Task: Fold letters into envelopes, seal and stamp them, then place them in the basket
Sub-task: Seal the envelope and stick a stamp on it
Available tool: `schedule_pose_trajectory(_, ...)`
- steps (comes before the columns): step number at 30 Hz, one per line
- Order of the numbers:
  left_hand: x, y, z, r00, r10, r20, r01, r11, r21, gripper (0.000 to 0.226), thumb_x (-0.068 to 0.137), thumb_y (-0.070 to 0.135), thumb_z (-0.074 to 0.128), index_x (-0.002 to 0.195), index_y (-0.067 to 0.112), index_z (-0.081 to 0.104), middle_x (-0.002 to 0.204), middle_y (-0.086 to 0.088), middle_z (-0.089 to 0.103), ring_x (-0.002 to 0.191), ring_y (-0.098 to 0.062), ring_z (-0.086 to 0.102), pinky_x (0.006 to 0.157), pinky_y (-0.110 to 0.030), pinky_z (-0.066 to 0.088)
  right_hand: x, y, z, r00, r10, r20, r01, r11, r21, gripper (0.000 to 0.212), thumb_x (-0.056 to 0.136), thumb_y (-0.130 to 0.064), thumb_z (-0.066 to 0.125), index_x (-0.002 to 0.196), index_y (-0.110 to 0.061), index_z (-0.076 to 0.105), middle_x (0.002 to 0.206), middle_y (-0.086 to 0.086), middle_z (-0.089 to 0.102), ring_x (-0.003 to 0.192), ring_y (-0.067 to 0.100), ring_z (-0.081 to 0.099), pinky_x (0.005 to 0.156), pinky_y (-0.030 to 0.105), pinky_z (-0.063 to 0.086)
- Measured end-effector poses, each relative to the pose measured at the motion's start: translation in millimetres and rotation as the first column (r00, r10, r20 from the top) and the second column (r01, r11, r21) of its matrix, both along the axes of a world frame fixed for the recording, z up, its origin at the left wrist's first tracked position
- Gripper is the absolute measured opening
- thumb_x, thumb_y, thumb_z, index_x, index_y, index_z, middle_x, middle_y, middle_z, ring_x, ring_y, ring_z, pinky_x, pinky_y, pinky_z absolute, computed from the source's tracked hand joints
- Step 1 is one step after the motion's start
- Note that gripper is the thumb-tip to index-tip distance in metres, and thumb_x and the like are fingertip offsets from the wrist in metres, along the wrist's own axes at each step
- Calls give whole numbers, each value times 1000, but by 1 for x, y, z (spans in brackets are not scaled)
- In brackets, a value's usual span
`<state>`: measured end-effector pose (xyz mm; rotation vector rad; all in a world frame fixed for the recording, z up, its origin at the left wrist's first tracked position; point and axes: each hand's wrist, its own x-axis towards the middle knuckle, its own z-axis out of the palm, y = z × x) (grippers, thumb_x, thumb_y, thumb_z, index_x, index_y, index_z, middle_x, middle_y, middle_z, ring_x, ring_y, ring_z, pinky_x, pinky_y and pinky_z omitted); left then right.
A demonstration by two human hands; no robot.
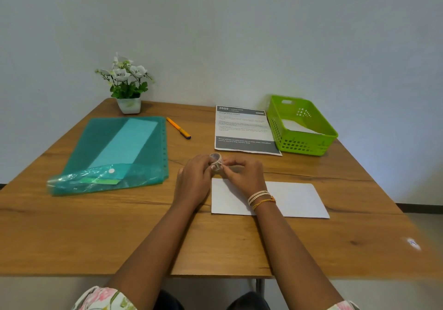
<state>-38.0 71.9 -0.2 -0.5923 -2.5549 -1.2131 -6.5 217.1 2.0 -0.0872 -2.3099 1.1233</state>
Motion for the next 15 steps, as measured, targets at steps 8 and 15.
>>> schedule_pose_trajectory(8, 0, 1, -1, 999, 47, -19, -48, 993, -107, 15, 96, 19, 46, 99, 27, 59, 98, 10, 60, 90, -11, 53, 78, -32, 34, 0, 0, 4, 998, -11, 64, 33, 934, -356, 6, 75, -15, 80, 77, -11, 75, 71, -1, 73, 67, 11, 71, 64, 28, 60)
schedule_pose_trajectory(15, 0, 4, -2, 992, 53, -117, -74, 981, -181, 18, 95, 13, 49, 106, 21, 60, 102, 4, 59, 89, -14, 53, 76, -33, 41, -2, 2, 5, 997, -41, 68, 63, 925, -376, 5, 75, -5, 77, 74, -9, 74, 70, 1, 72, 64, 8, 69, 59, 22, 57)
